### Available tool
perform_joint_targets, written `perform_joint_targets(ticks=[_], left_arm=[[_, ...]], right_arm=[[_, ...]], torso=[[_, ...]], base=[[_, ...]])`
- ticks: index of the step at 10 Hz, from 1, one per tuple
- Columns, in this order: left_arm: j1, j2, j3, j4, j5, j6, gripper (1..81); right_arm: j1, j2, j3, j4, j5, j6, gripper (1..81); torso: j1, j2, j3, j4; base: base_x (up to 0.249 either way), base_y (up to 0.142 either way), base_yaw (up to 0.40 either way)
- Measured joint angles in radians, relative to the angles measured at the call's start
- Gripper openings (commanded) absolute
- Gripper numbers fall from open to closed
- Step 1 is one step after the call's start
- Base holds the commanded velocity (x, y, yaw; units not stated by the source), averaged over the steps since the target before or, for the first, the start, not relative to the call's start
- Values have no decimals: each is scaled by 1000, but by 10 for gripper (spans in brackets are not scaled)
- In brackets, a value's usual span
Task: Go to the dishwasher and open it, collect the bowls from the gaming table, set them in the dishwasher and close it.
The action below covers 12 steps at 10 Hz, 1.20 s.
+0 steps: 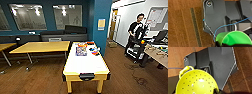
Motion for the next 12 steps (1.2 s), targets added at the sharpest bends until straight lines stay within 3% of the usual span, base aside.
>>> perform_joint_targets(ticks=[8, 12], left_arm=[[14, 14, -7, 0, -10, 0, 10], [11, 86, -136, 1, -5, 0, 10]], right_arm=[[1, 10, -48, -1, 1, -2, 10], [-7, 51, -151, -1, 1, -1, 10]], torso=[[0, 0, 0, 0], [0, 0, 0, 0]], base=[[0, 0, -400], [0, 0, -400]])
